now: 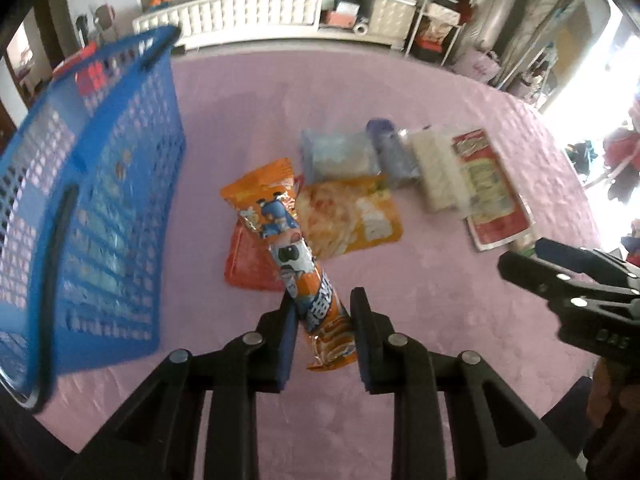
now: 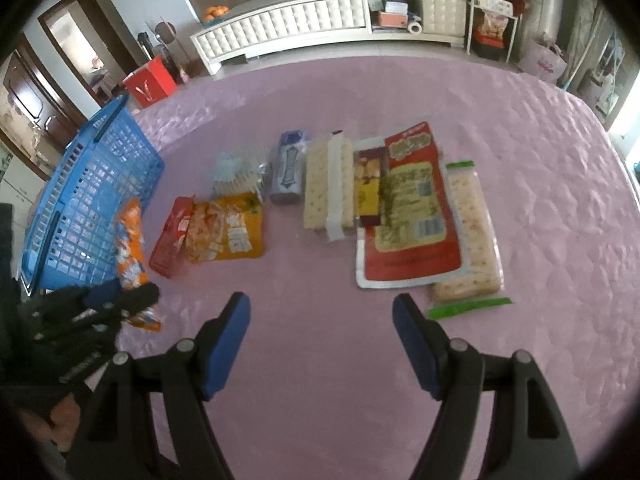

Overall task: Organize snacks
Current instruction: 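Grasp the orange stick snack with the left gripper while the right gripper grasps the red cracker pack, then carry both snacks over the blue basket and open both grippers to drop them, then withdraw both grippers from the basket back toward the remaining snacks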

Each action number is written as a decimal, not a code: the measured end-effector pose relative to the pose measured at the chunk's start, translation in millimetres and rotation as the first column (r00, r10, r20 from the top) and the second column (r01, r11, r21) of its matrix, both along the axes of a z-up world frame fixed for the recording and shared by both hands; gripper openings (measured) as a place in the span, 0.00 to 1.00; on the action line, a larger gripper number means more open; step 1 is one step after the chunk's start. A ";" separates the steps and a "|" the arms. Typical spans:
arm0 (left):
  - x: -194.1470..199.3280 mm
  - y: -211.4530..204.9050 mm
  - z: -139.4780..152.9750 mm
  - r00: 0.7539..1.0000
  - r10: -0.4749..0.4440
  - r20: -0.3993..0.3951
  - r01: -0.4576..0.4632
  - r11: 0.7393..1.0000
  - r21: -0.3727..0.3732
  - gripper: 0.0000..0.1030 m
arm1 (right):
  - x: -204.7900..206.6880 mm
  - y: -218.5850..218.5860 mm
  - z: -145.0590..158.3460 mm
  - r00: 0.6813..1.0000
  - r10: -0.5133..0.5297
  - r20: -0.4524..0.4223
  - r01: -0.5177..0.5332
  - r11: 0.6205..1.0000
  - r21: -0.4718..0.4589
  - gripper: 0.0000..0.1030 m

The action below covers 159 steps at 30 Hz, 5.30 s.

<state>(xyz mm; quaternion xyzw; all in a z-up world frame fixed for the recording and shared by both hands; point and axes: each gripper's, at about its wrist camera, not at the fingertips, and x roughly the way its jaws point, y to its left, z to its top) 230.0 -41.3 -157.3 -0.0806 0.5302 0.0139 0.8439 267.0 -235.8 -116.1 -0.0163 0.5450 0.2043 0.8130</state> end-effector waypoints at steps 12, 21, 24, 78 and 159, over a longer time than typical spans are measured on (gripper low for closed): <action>35.5 -20.0 14.4 0.997 -0.080 0.019 0.080 0.997 0.003 0.22 | 35.3 -14.6 -5.0 0.997 -0.068 -0.030 0.068 0.998 -0.019 0.75; 64.2 -34.3 -2.6 0.992 -0.123 -0.020 0.123 0.992 -0.009 0.22 | 74.3 -24.9 -17.1 0.993 -0.101 -0.056 0.099 0.994 -0.049 0.75; 72.5 -36.7 -8.0 0.991 -0.129 -0.028 0.129 0.991 -0.020 0.22 | 86.5 -20.4 -21.6 0.995 -0.075 -0.061 0.072 0.996 -0.058 0.75; -54.2 117.9 135.3 0.975 -0.049 0.216 0.050 0.999 0.005 0.21 | -25.5 160.5 134.1 0.951 0.211 0.227 -0.217 0.976 -0.001 0.03; -43.9 197.2 126.2 0.986 -0.045 0.160 0.033 0.997 0.074 0.63 | -16.9 258.5 98.1 0.919 0.354 0.170 -0.338 0.934 -0.120 0.93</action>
